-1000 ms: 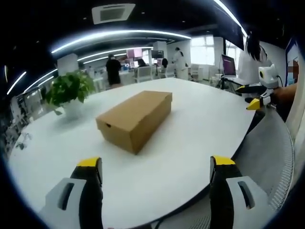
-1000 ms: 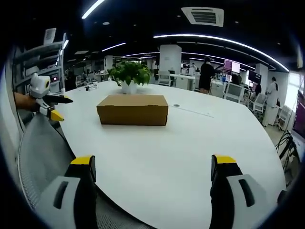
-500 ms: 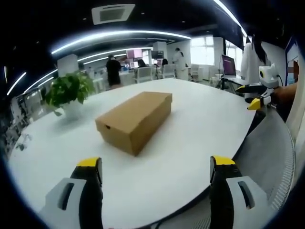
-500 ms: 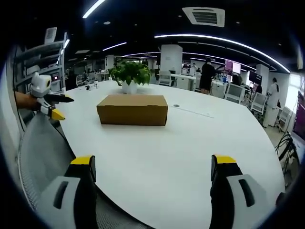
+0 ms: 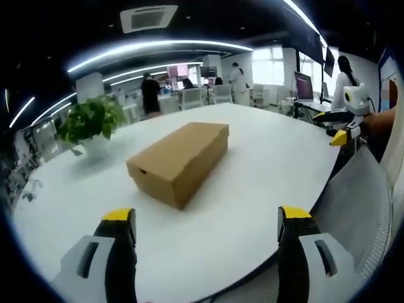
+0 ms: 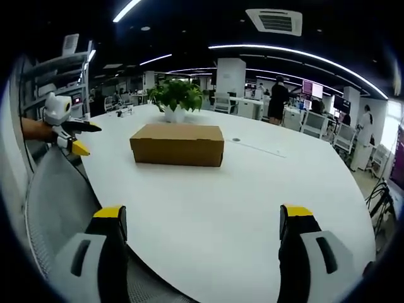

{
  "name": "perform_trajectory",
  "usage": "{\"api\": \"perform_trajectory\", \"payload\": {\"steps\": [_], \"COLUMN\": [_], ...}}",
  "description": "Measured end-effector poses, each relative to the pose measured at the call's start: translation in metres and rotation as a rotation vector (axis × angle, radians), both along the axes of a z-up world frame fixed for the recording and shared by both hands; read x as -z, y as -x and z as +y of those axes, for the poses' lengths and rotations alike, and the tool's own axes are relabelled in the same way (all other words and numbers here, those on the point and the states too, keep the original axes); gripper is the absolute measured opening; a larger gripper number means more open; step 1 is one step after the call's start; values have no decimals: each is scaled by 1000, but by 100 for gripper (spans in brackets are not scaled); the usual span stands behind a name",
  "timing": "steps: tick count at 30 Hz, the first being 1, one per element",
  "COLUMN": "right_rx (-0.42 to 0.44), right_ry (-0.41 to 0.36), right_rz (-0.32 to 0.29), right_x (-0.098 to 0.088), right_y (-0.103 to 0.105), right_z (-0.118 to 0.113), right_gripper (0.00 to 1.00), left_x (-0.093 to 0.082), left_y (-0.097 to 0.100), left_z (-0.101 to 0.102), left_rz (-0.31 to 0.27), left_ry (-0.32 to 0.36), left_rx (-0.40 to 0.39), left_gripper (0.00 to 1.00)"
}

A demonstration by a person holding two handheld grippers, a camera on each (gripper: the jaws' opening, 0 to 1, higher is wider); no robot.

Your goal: Operate the shoe box by opening the lid, removing the specified soft item, and placing it in the target area until the item is outside and the box remains undamaged.

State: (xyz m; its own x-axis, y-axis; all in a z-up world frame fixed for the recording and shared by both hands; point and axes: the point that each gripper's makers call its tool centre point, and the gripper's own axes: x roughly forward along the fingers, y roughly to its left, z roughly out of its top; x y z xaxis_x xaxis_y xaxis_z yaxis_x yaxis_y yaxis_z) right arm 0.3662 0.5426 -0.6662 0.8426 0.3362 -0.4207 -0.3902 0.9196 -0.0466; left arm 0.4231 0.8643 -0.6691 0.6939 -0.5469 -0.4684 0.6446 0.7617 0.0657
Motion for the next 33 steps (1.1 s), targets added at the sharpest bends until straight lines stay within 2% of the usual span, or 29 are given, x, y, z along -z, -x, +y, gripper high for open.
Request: {"api": "perform_trajectory", "payload": {"steps": [17,33], "right_rx": [-79,-154], "right_ry": [31,62], "right_rz": [12,-3], "right_x": [0,-1], "right_y": [-23,-59], "right_z": [-1,-3], "right_gripper": [95,95], "left_x": [3,-1], "left_y": [-13,-30], "left_z": [-7,-10], "left_rz": [3,-11], "left_ry": [-22,-21], "left_rx": [-6,-36], "left_gripper": [92,89]}}
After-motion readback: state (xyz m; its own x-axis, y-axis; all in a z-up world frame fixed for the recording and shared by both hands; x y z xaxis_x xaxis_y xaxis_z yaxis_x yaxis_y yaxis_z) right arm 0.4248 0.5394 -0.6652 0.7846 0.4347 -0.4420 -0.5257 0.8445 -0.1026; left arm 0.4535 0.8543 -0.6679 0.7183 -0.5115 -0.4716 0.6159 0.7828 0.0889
